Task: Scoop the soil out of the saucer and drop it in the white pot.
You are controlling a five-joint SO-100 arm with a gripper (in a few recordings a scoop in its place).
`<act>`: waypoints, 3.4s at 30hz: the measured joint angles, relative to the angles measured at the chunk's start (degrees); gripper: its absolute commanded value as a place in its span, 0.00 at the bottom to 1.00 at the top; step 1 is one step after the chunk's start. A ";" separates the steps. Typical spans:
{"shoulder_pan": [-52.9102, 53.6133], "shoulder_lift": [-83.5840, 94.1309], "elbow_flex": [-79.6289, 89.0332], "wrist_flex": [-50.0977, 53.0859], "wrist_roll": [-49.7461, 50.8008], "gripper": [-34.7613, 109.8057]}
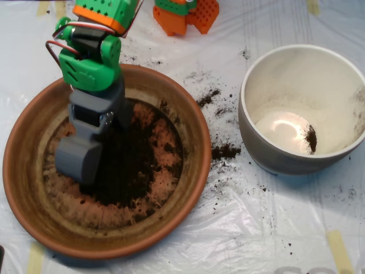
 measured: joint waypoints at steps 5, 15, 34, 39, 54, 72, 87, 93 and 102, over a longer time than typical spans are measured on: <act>-0.09 -6.50 -7.12 2.55 0.00 0.48; 0.09 -8.53 -10.20 4.39 -1.76 0.40; 0.18 -4.22 -4.83 0.88 -1.23 0.24; -0.09 -4.22 -6.94 3.78 -1.49 0.24; -3.08 6.77 -10.02 9.49 -3.87 0.24; -19.07 23.99 -10.20 19.34 -3.96 0.24; -38.50 24.35 -21.53 27.60 -4.83 0.24; -44.56 24.17 -25.22 28.92 -4.92 0.24; -52.38 17.31 -31.99 29.09 -6.59 0.24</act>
